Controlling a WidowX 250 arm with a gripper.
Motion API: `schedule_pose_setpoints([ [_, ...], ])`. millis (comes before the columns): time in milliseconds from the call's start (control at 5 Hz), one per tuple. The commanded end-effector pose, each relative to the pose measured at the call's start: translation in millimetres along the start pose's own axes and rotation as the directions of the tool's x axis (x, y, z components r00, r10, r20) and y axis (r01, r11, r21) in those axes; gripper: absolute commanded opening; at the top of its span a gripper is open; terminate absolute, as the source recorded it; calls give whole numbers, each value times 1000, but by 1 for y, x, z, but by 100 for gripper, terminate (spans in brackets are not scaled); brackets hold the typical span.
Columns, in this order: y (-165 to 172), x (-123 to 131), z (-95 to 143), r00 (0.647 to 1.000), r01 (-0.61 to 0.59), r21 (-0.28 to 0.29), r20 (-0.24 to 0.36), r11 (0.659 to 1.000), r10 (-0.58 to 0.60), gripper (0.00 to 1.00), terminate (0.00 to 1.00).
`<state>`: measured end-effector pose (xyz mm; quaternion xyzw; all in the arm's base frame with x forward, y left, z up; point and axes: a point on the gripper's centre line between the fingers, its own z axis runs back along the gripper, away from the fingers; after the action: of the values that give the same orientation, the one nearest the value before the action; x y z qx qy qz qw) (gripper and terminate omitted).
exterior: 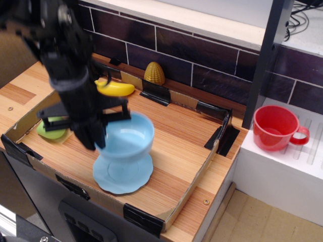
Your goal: Take bowl off plate
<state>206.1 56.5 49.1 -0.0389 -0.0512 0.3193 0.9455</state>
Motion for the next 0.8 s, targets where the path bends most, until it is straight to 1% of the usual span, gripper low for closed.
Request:
schedule_pose_setpoints([
  [0, -43, 33, -3, 990, -134, -4, 43, 991, 134, 0, 0],
  [200, -58, 35, -15, 988, -142, -2, 55, 990, 142, 0, 0],
  [400, -73, 37, -24, 986, -157, -1, 54, 988, 156, 0, 0],
  [600, -81, 38, -28, 985, -163, 3, 56, 987, 162, 0, 0],
])
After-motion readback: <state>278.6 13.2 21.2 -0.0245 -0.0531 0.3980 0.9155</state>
